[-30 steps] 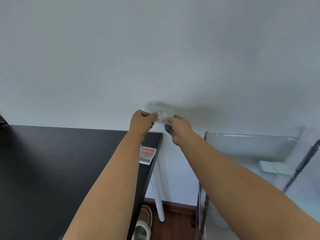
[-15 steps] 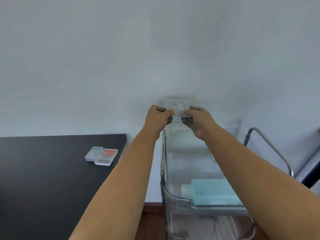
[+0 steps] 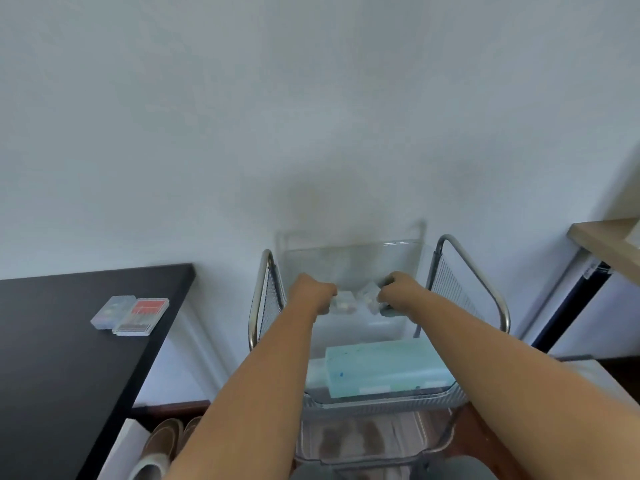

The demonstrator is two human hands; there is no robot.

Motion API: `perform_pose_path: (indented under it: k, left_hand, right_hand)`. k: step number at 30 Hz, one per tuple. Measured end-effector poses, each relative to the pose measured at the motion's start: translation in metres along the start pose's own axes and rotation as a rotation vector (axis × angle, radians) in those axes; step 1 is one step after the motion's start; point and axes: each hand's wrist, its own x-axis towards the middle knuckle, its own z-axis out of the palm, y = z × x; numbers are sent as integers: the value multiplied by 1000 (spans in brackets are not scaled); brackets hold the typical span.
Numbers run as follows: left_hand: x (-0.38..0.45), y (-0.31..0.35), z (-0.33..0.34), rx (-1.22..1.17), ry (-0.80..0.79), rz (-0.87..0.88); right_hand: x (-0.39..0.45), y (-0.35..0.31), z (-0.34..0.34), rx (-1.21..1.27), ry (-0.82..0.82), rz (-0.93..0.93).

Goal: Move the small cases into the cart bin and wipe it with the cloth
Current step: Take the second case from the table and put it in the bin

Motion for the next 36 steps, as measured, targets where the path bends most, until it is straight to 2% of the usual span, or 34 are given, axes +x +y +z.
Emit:
perform_pose_path:
  k: [3, 7, 11, 15, 18, 22, 27, 36]
  left_hand:
    - [-1, -10, 8, 18, 14, -35]
    - [3, -12, 11, 20, 11, -52]
    - [11, -16, 15, 196, -2, -49]
    - [12, -22, 18, 257, -103, -129]
    - [8, -23, 21, 447, -102, -55]
    - [5, -24, 25, 637, -80, 135]
    - [8, -26, 33, 749, -153, 217]
    - [23, -21, 42, 764, -35, 279]
  right_hand:
    - [1, 7, 3, -139, -18, 11]
    - [9, 12, 4, -138, -73, 26]
    - [12, 13, 3, -266, -75, -2]
    - [10, 11, 4, -646, -134, -133]
    - [13, 13, 6, -819, -133, -195]
    - [17, 19, 7, -813, -75, -237]
    - [19, 23, 13, -802, -31, -271]
    - [33, 18, 16, -768, -12, -285]
